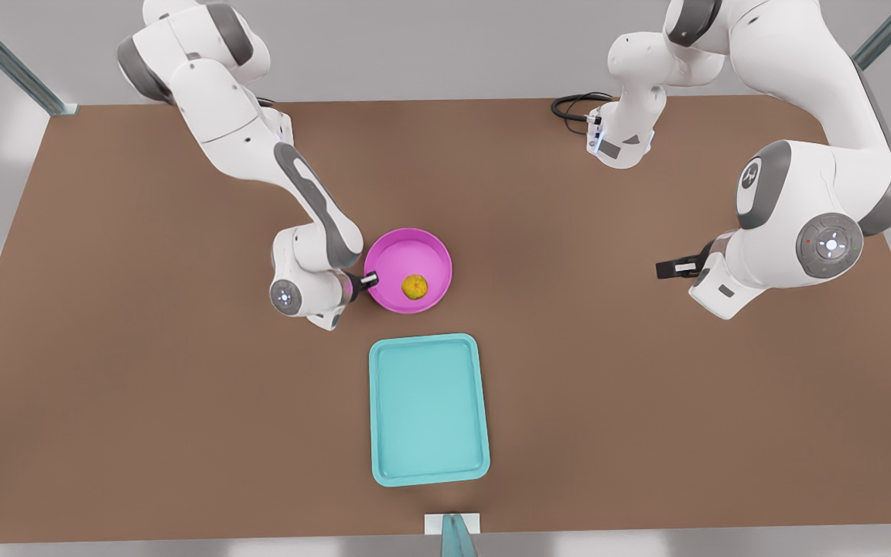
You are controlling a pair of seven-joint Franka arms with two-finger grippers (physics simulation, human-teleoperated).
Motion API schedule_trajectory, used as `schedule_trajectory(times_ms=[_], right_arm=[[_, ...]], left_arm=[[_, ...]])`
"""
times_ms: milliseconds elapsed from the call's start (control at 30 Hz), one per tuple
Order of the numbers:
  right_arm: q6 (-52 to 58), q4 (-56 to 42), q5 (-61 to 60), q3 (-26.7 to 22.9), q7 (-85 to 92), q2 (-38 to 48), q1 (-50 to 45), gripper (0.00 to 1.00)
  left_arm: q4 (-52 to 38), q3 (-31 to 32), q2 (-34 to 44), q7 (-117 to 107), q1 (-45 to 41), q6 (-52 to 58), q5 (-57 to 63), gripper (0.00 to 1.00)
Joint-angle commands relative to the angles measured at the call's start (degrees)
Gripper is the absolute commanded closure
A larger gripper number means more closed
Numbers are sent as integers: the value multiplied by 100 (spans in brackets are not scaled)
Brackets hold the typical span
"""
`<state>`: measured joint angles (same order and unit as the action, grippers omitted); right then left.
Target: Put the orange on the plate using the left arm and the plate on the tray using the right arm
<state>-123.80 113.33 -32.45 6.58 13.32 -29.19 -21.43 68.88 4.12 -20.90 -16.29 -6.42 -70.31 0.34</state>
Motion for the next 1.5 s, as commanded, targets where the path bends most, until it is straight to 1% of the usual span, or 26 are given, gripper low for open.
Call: schedule_trajectory(times_ms=[0, 133, 233, 300, 333, 400, 500, 567, 667, 733, 767, 800, 900, 967, 1000, 1033, 1200, 1267, 1300, 1333, 1367, 1400, 1433, 1467], right_arm=[[331, -30, 28, 1, 267, 36, -2, 79], [559, -549, -201, 1, 267, 80, 7, 79], [559, -1164, -561, -8, 250, 19, 7, 79], [524, -1655, -710, -69, 232, -201, 24, 79], [533, -1936, -719, -209, 223, -306, 33, 79], [550, -2385, -974, -438, 188, -587, 33, 79], [313, -3097, -974, -597, -181, -1089, 42, 79], [102, -3440, -974, -614, -216, -1405, 42, 79], [-557, -4372, -957, -614, -216, -2214, -2, 79], [-575, -4416, -948, -623, -164, -2275, 16, 79], [-575, -4521, -939, -737, -128, -2372, 7, 79], [-601, -4565, -930, -737, -120, -2451, 16, 79], [-601, -4653, -930, -948, 153, -2539, 16, 79], [-619, -4706, -930, -948, 153, -2574, 7, 79], [-654, -4706, -939, -948, 92, -2601, -2, 67], [-891, -4662, -948, -939, 100, -2592, -46, 0], [-856, -4645, -1009, -869, 83, -2452, -257, 0], [-803, -4522, -1009, -755, 65, -2153, -257, 0], [-322, -4372, -957, -798, 65, -1828, -204, 0], [705, -4372, -756, -1035, 74, -1494, 24, 0], [1445, -4407, -106, -1264, 91, -1274, 112, 0], [2367, -4407, 1394, -1370, 126, -1002, 349, 0], [2940, -4416, 2844, -1370, 371, -729, 674, 0], [3177, -4407, 3787, -1370, 838, -370, 806, 0]], left_arm=[[-7, 1, 7, 30, 0, 0, 1, 0], [-6, 1, 7, 30, 0, -9, 1, 0], [-7, 1, 7, 30, 0, 0, 1, 0], [-7, 1, 7, 30, 0, 0, 1, 0], [-7, 1, 16, 30, 0, 17, 1, 0], [-15, 1, 16, 21, 0, -9, 10, 0], [-165, -8, -45, 21, 9, -9, 19, 0], [-165, -8, -45, 21, 9, -9, 19, 0], [-174, -34, -45, 100, 35, -9, 1, 0], [-235, -34, -63, 127, 35, -18, 1, 0], [-376, -34, -177, 30, 27, -18, 10, 0], [-384, -34, -168, 47, 35, -18, 10, 0], [-464, -69, -168, 91, 35, -18, 10, 0], [-464, -78, -168, 118, 70, -18, 19, 0], [-446, -78, -177, 127, 79, -9, 10, 0], [-446, -78, -177, 100, 70, -9, 10, 0], [-463, -61, -177, 56, 62, -9, 10, 0], [-455, -52, -177, -67, 35, 0, 27, 0], [-455, -43, -177, -58, 44, 0, 27, 0], [-464, -43, -177, -58, 44, 0, 27, 0], [-464, -43, -177, -58, 44, -9, 27, 0], [-464, -34, -186, -58, 44, -9, 27, 0], [-464, -34, -186, -58, 44, -9, 27, 0], [-464, -25, -177, -58, 35, -9, 27, 0]])
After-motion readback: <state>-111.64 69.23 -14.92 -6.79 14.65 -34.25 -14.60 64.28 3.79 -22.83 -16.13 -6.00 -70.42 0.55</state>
